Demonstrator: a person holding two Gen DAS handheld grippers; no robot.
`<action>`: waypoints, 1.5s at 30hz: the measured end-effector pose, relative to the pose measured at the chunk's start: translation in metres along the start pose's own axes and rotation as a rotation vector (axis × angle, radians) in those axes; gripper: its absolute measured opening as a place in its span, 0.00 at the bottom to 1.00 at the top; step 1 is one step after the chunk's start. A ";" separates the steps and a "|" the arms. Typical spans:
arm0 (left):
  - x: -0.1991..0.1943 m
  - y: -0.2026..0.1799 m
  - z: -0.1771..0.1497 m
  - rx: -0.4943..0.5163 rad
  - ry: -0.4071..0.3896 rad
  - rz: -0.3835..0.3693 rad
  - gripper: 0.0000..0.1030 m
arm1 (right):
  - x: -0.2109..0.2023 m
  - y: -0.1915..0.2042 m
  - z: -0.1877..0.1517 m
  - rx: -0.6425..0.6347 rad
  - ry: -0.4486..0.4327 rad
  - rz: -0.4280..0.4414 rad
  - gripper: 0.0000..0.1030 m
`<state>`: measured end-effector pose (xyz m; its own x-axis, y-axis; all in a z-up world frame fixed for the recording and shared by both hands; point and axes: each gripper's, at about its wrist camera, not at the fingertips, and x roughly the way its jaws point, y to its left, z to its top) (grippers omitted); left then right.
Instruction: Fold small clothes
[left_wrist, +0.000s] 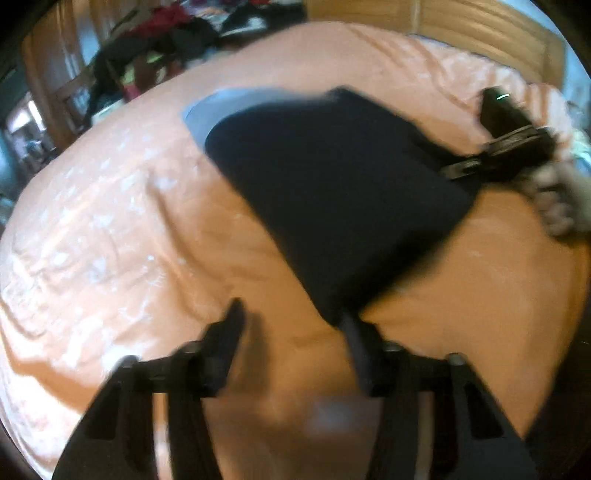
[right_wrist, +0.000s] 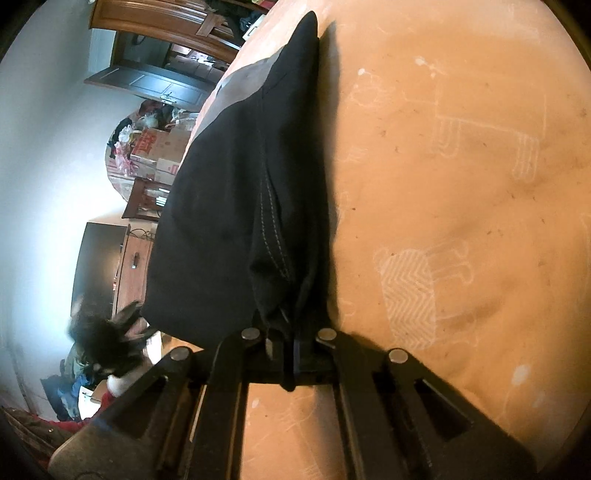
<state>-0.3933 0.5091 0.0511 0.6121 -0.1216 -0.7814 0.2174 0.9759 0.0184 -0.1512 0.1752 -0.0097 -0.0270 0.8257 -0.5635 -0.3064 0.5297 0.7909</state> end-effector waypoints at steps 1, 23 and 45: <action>-0.020 0.002 0.005 -0.010 -0.057 -0.014 0.44 | 0.001 0.000 0.000 -0.004 -0.004 0.002 0.00; 0.028 0.013 0.096 -0.071 -0.224 0.085 0.52 | -0.010 -0.014 -0.013 -0.039 -0.039 0.029 0.00; 0.142 0.034 0.094 -0.108 -0.012 0.207 0.78 | -0.011 -0.018 -0.016 -0.034 -0.045 0.057 0.00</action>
<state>-0.2278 0.5079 -0.0008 0.6440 0.0821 -0.7606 0.0038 0.9939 0.1104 -0.1609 0.1536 -0.0211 -0.0028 0.8626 -0.5058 -0.3373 0.4754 0.8126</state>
